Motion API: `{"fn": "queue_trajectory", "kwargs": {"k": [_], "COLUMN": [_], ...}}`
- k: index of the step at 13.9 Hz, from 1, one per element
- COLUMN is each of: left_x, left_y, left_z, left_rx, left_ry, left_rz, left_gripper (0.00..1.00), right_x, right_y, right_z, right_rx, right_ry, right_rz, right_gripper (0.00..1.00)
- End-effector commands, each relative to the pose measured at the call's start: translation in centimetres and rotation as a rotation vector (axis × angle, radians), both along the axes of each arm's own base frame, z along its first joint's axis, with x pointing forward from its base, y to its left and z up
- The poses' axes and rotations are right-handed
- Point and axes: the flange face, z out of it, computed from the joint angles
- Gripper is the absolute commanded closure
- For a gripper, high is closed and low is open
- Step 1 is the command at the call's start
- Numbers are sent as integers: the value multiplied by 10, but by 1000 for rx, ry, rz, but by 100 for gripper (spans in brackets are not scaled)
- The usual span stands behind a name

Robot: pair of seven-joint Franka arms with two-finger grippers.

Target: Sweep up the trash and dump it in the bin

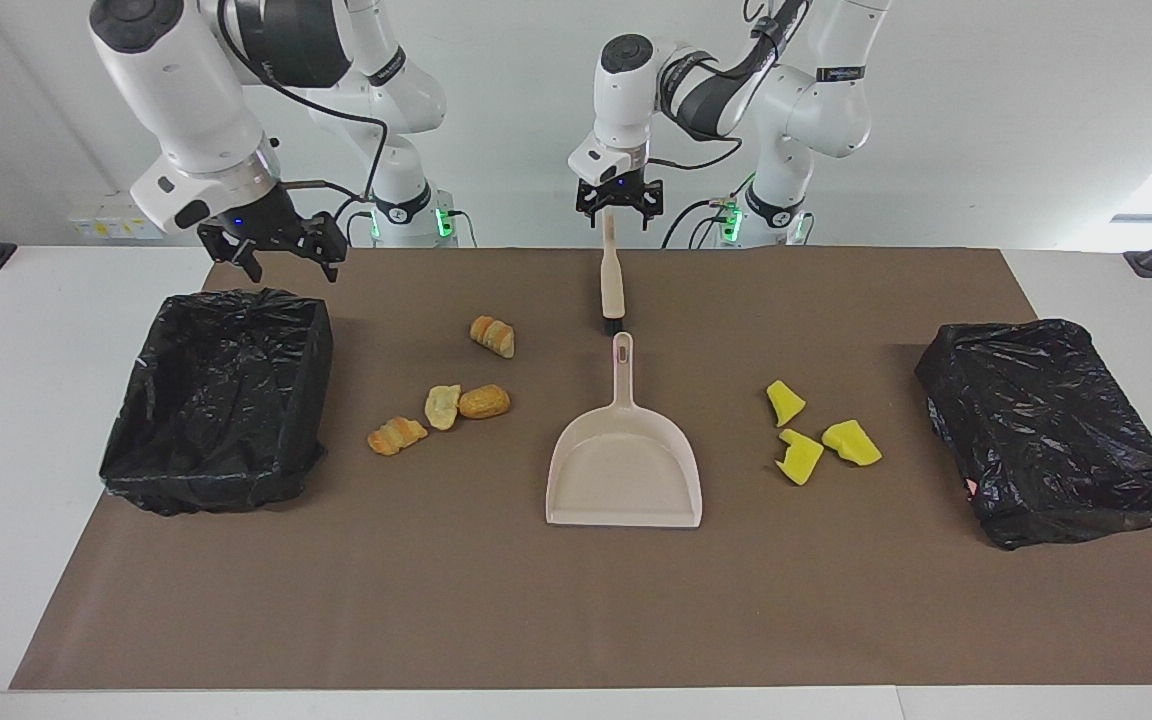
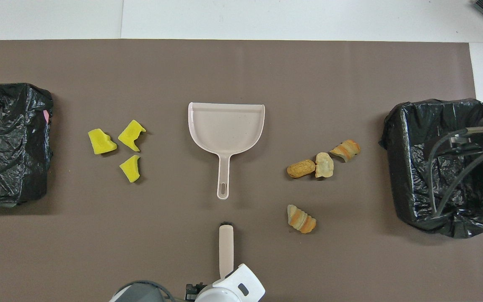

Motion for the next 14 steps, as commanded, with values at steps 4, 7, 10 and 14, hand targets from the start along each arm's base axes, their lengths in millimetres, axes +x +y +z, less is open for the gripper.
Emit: {"fn": "queue_trajectory", "kwargs": {"k": [4,7,10,14], "left_x": [-13,-11,-15,-13], "left_y": [-3,-5,1,0], "left_z": [-32,-41,-47,-47], "left_rx": [-18,-19,-3,6], "left_ry": [1,2,9,16], "left_rz": [12,3,-1,-2], "left_gripper": [0,0,5,100], "right_x": [-8,-11,-14,-14], "right_y": [2,2,2,2], "right_z": [-10,-12,-13,-12], "right_rx": [-5,-6,-6,-5], "right_ry": [0,6,9,7], "right_rz": [-16,-16,-14,-8], "right_gripper": [0,0,0,0]}}
